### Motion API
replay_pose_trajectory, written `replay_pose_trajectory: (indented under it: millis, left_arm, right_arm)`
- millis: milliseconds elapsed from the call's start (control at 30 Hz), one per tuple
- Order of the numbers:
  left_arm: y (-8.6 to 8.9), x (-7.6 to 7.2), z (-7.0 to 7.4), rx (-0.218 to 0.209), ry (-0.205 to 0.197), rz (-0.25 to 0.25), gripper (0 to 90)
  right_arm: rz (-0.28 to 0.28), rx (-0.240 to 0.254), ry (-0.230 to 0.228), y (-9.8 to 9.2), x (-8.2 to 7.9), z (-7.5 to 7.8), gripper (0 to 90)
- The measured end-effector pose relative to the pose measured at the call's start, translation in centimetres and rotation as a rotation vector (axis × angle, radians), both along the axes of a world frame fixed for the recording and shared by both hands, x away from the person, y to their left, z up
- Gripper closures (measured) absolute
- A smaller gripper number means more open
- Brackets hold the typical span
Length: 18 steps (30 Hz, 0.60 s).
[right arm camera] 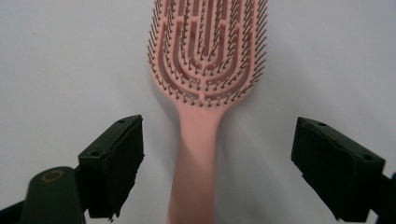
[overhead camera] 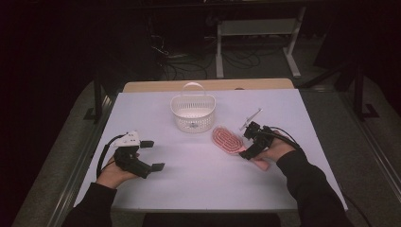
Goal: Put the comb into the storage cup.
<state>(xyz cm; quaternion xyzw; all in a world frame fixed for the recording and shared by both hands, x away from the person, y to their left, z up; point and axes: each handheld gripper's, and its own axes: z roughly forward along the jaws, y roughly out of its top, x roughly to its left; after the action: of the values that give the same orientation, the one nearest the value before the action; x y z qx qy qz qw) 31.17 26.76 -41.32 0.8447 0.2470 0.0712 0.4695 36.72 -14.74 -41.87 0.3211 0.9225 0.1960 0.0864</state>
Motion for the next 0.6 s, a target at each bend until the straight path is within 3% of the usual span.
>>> replay_pose_trajectory:
  millis: [600]
  left_arm:
    - [-0.14, 0.00, -0.08, 0.000, 0.004, -0.001, 0.0]
  right_arm:
    - [0.002, -0.065, 0.063, 0.74, 0.24, -1.00, 31.4]
